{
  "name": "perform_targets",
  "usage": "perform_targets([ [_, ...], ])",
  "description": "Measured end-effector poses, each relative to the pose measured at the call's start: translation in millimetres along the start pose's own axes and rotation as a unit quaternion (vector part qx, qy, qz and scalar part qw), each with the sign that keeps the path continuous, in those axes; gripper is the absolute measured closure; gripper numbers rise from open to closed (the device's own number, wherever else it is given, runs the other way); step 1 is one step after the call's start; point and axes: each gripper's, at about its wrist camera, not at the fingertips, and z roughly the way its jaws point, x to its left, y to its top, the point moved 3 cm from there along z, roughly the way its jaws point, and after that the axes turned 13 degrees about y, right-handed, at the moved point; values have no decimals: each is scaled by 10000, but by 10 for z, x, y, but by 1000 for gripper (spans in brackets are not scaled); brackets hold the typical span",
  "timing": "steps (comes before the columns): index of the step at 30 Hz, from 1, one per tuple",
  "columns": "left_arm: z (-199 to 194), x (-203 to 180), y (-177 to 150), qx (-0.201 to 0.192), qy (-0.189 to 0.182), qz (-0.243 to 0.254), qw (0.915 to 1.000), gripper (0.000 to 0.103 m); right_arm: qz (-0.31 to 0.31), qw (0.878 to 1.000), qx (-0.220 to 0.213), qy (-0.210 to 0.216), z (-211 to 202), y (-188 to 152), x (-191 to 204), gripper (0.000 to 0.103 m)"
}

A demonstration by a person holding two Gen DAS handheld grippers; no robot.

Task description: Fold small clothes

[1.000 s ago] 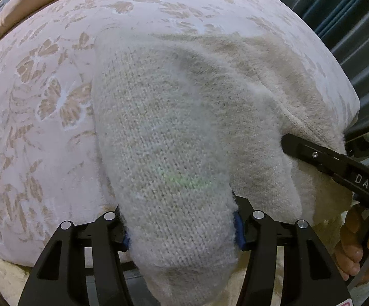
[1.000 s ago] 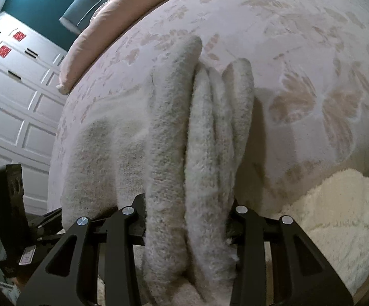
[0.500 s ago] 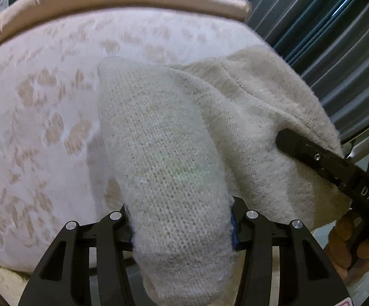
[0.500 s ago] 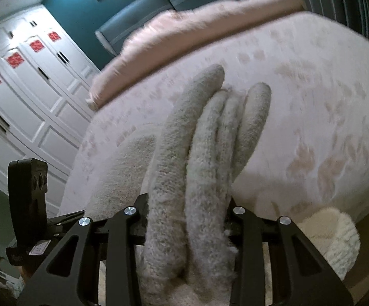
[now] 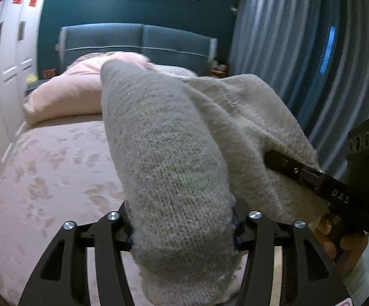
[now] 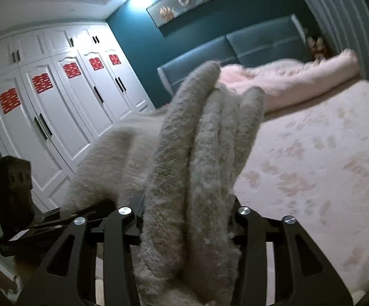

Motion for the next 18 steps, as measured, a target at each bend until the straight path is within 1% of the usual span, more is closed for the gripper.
perform_targets([
  [1, 223, 161, -71, 241, 96, -21, 9997, 41, 139, 9998, 121, -42, 179, -80, -112, 53],
  [2, 446, 303, -177, 486, 148, -87, 9987, 39, 286, 9989, 356, -106, 377, -199, -238, 53],
  [3, 708, 461, -350, 794, 214, -211, 9964, 39, 420, 9968, 608, -309, 564, -340, -385, 52],
  [4, 917, 594, -519, 1053, 306, -325, 9934, 39, 593, 9907, 991, -722, 790, -580, -596, 55],
  [5, 1048, 721, -682, 1247, 470, -454, 9900, 39, 617, 9846, 1242, -1065, 892, -765, -709, 60],
  [6, 1180, 879, -916, 1476, 796, -606, 9840, 46, 590, 9776, 1456, -1399, 947, -941, -781, 65],
  [7, 1219, 998, -1090, 1589, 990, -707, 9798, 46, 640, 9730, 1615, -1521, 945, -1132, -807, 65],
  [9, 1133, 1109, -1352, 1594, 1092, -912, 9769, 46, 788, 9728, 1686, -1379, 854, -1354, -782, 66],
  [11, 1040, 1136, -1430, 1529, 1133, -1057, 9760, 46, 723, 9714, 1723, -1466, 805, -1432, -715, 66],
  [12, 962, 1102, -1456, 1464, 1149, -1099, 9764, 46, 668, 9717, 1707, -1491, 810, -1408, -671, 66],
  [14, 876, 1003, -1436, 1294, 1291, -1050, 9775, 44, 452, 9729, 1637, -1567, 839, -1345, -564, 68],
  [16, 848, 890, -1330, 1141, 1428, -947, 9786, 43, 304, 9747, 1614, -1515, 952, -1266, -471, 69],
  [18, 948, 863, -1248, 1164, 1593, -854, 9766, 42, 186, 9757, 1646, -1436, 1065, -1233, -381, 69],
])
